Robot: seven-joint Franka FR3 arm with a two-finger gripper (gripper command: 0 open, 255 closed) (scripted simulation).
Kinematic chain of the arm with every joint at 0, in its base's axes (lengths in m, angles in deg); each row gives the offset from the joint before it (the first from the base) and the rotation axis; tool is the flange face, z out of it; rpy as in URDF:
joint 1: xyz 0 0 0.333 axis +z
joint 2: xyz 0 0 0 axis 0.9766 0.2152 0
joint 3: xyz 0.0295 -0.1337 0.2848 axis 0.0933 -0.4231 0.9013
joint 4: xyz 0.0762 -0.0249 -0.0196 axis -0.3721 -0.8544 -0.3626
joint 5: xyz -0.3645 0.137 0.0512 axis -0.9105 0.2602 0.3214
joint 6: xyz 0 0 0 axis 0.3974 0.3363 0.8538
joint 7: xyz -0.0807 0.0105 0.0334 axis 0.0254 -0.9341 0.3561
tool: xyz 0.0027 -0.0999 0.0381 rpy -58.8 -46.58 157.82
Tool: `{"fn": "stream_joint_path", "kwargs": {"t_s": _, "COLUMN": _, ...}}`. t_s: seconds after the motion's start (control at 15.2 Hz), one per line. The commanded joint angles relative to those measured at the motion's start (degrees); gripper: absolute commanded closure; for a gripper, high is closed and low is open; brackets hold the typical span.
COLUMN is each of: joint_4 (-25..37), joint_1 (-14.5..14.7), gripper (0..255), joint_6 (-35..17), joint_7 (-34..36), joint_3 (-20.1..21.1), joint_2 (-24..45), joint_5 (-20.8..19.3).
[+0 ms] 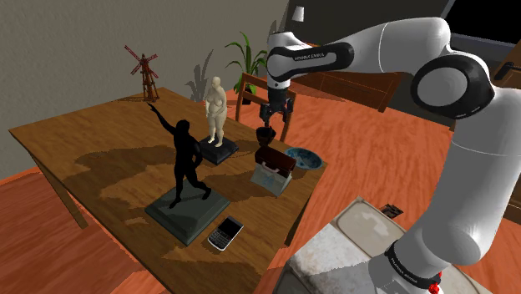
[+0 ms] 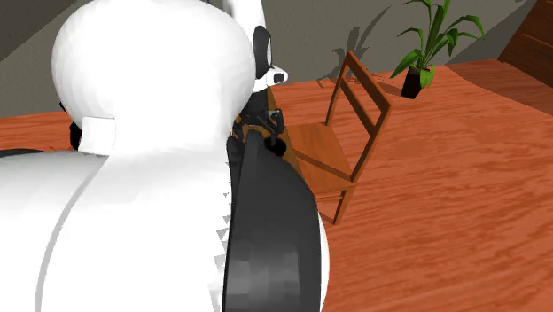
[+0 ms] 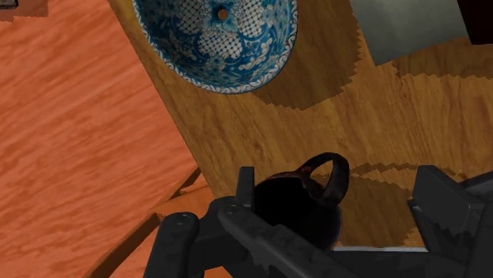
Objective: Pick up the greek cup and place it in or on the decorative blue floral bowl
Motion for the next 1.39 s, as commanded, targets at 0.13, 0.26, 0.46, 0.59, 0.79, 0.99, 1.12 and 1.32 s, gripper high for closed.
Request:
{"fn": "stream_joint_path", "kwargs": {"t_s": 0.13, "joint_4": 12.3, "joint_1": 0.5, "gripper": 0, "joint_6": 3.7, "joint_7": 0.4, "joint_3": -0.4, "joint_2": 10.9, "joint_5": -0.9}}
{"fn": "stream_joint_path", "kwargs": {"t_s": 0.26, "joint_4": 10.7, "joint_1": 0.5, "gripper": 0, "joint_6": 2.1, "joint_7": 0.4, "joint_3": -0.4, "joint_2": 10.9, "joint_5": -0.9}}
{"fn": "stream_joint_path", "kwargs": {"t_s": 0.46, "joint_4": 8.5, "joint_1": 0.4, "gripper": 0, "joint_6": -0.1, "joint_7": 0.5, "joint_3": -0.5, "joint_2": 10.9, "joint_5": -1.0}}
{"fn": "stream_joint_path", "kwargs": {"t_s": 0.59, "joint_4": 7.1, "joint_1": 0.3, "gripper": 0, "joint_6": -1.6, "joint_7": 0.6, "joint_3": -0.5, "joint_2": 11.0, "joint_5": -1.0}}
{"fn": "stream_joint_path", "kwargs": {"t_s": 0.79, "joint_4": 6.7, "joint_1": 0.3, "gripper": 0, "joint_6": -2.1, "joint_7": 0.6, "joint_3": -0.5, "joint_2": 11.1, "joint_5": -1.0}}
{"fn": "stream_joint_path", "kwargs": {"t_s": 0.99, "joint_4": 6.7, "joint_1": 0.3, "gripper": 0, "joint_6": -2.1, "joint_7": 0.6, "joint_3": -0.5, "joint_2": 11.1, "joint_5": -1.0}}
{"fn": "stream_joint_path", "kwargs": {"t_s": 1.12, "joint_4": 6.7, "joint_1": 0.3, "gripper": 0, "joint_6": -2.1, "joint_7": 0.6, "joint_3": -0.5, "joint_2": 11.1, "joint_5": -1.0}}
{"fn": "stream_joint_path", "kwargs": {"t_s": 1.32, "joint_4": 6.7, "joint_1": 0.3, "gripper": 255, "joint_6": -2.1, "joint_7": 0.6, "joint_3": -0.5, "joint_2": 11.1, "joint_5": -1.0}}
